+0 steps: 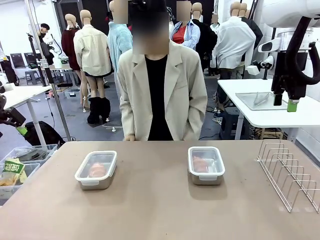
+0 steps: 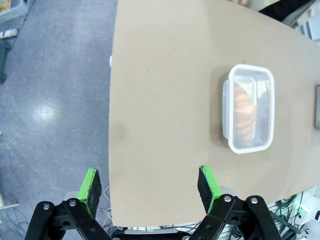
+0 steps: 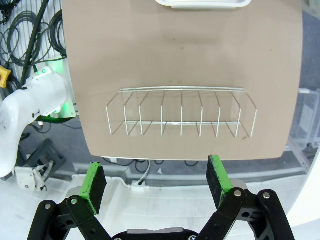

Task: Place the bread in airtight containers.
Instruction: Release when the human grabs the Airtight Container lid.

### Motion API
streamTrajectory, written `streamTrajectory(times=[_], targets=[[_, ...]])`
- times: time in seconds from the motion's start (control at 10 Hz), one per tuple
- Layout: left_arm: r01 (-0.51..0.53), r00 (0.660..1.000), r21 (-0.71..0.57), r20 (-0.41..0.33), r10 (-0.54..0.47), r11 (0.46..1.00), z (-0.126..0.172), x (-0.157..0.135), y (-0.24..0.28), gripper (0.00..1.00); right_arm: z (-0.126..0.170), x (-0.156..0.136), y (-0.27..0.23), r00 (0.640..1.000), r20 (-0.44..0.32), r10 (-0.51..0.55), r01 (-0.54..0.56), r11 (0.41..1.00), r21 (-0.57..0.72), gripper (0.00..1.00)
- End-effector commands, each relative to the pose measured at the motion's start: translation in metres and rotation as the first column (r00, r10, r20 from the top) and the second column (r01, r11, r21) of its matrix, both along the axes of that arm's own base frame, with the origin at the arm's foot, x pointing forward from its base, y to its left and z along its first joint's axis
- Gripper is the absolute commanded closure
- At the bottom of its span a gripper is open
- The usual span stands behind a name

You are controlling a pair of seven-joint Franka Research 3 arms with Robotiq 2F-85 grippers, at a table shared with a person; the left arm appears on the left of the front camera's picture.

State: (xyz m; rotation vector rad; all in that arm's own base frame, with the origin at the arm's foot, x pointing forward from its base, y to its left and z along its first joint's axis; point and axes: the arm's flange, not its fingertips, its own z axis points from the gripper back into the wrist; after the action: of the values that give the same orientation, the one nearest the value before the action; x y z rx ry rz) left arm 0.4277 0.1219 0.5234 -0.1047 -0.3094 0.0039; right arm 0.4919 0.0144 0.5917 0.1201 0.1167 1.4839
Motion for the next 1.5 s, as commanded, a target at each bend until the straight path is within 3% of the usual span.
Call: streamTrajectory(times=[0.0,1.4], targets=[[-0.004,1.0,-0.004,0.007,0.004,1.0,0.0004,-0.0009,0.0011,0.0,0.0015,-0.001,-0.001,1.0,-0.008,0.007,-0.007,1.0,0.003,0.0],[-0.004,1.0,-0.004,0.007,0.004,1.0,0.0004,-0.0009,0.0011,0.0,0.0015,-0.001,-0.001,1.0,-0.008,0.007,-0.007,1.0,0.003,0.0]])
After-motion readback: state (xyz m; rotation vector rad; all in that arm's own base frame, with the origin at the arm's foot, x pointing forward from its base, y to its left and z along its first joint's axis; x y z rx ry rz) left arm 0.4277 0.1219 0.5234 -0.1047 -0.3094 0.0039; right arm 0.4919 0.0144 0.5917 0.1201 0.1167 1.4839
